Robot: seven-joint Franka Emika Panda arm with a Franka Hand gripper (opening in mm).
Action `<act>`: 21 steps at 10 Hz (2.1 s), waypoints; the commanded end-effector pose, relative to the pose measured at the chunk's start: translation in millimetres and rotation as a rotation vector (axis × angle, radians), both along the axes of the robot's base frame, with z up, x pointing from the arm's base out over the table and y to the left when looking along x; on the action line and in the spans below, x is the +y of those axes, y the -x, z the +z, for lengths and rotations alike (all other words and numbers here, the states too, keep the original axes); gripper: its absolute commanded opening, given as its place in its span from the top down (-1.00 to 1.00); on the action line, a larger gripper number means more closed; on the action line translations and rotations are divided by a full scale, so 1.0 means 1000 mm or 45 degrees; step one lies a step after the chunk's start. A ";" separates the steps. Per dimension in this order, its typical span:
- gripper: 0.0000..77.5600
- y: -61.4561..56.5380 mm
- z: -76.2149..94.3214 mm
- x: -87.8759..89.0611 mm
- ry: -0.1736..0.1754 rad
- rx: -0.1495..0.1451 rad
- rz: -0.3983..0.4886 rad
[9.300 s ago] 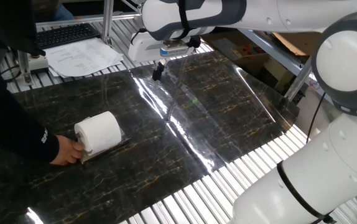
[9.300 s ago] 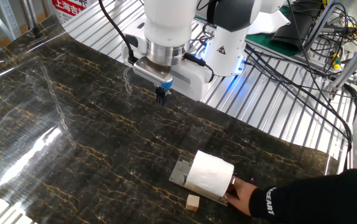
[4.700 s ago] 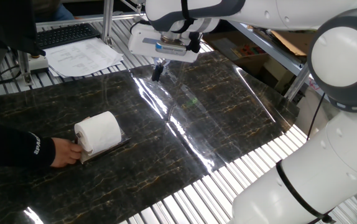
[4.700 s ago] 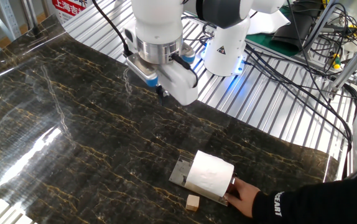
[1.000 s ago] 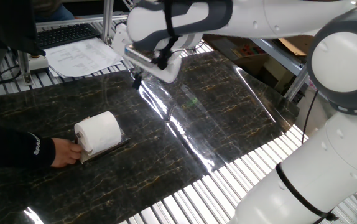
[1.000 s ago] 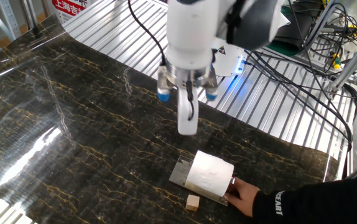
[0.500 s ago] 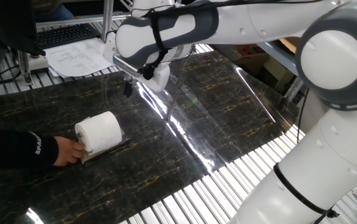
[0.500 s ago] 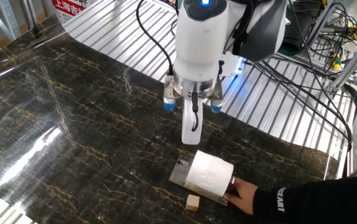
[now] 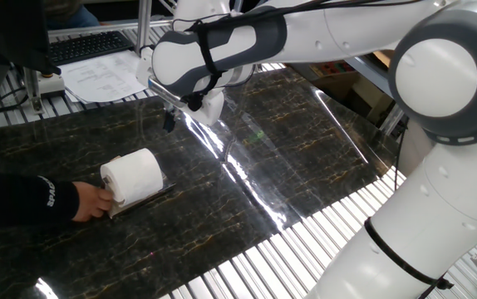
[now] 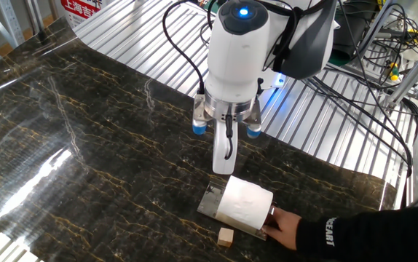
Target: Take the roll of paper down from the shelf
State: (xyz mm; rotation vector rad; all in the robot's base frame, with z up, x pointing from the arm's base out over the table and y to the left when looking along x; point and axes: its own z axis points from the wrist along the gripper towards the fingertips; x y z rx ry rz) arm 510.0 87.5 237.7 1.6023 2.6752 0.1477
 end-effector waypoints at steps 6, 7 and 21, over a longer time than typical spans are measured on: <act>-1.00 -0.001 0.001 0.000 0.004 -0.002 -0.001; -1.00 -0.001 0.001 0.000 0.004 -0.002 -0.001; -1.00 -0.008 -0.012 0.029 -0.059 0.021 -0.203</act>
